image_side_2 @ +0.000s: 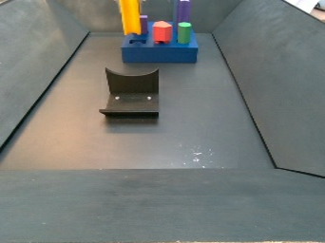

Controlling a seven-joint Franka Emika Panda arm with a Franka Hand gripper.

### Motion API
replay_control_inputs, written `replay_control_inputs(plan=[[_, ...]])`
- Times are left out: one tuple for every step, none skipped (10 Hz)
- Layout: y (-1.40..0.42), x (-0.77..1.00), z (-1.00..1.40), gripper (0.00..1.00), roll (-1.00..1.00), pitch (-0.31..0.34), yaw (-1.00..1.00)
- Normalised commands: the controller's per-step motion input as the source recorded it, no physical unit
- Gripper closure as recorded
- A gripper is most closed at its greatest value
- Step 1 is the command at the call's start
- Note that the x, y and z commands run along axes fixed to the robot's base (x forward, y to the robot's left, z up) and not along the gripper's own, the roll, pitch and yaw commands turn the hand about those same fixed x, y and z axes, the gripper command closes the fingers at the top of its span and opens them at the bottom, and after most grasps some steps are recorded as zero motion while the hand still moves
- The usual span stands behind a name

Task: Pick up the arch object. Move up. Rotate the arch object. Move to above the board. Insert the arch object.
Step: Insert the arch object.

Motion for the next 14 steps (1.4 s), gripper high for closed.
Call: replay_control_inputs(plan=[[0.0, -0.15, -0.29, 1.0, 0.12, 0.01, -0.02], [0.14, -0.11, -0.23, 1.0, 0.11, 0.054, -0.03], [0.21, -0.12, -0.07, 1.0, 0.02, 0.12, 0.0], [0.05, -0.18, -0.02, 1.0, 0.0, 0.03, 0.0], [-0.06, -0.08, -0.17, 1.0, 0.1, -0.087, 0.0], [-0.22, 0.0, -0.21, 1.0, 0.17, -0.124, 0.02], [-0.17, 0.0, -0.2, 1.0, 0.12, -0.091, 0.01], [-0.11, 0.0, -0.22, 1.0, 0.11, -0.114, 0.0], [-0.05, 0.0, -0.27, 1.0, 0.11, -0.126, 0.0], [0.0, -0.03, -0.3, 1.0, 0.14, -0.1, 0.0], [0.01, -0.07, -0.3, 1.0, 0.14, -0.051, 0.0], [0.08, -0.08, -0.31, 1.0, 0.14, -0.044, -0.01], [0.14, -0.04, -0.32, 1.0, 0.13, -0.046, -0.02], [0.22, 0.0, -0.3, 1.0, 0.1, -0.063, 0.0]])
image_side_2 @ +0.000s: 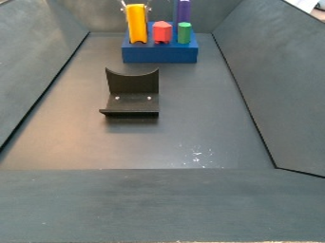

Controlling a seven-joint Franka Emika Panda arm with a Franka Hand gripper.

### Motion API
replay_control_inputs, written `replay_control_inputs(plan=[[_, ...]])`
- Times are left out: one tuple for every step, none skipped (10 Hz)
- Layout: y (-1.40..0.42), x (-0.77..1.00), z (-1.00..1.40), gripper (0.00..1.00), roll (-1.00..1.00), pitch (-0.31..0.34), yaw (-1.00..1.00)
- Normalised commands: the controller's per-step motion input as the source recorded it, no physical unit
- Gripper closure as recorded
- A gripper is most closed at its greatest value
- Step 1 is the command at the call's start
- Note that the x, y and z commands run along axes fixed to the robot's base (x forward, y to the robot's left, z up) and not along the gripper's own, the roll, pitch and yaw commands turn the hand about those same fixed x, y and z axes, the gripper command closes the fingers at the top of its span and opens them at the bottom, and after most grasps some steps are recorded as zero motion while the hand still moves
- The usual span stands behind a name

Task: Pick up the arch object. Move up. Rotate the arch object. Move to above the board. Insert the arch object.
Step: Insert the arch object.

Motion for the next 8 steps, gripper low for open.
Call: replay_control_inputs(plan=[[0.19, 0.0, -0.37, 1.0, 0.09, -0.136, 0.0], [0.13, 0.05, -0.4, 1.0, 0.12, -0.191, -0.01], [0.0, 0.0, -0.54, 1.0, 0.23, -0.236, 0.0], [0.0, 0.0, -0.63, 1.0, 0.24, -0.189, 0.0], [0.0, 0.0, -0.55, 1.0, 0.17, -0.206, 0.0], [0.0, 0.0, -0.19, 1.0, 0.06, -0.247, 0.0], [0.0, -0.04, 0.0, 1.0, 0.0, -0.024, 0.0], [0.0, 0.0, 0.0, 1.0, 0.01, 0.0, 0.0]])
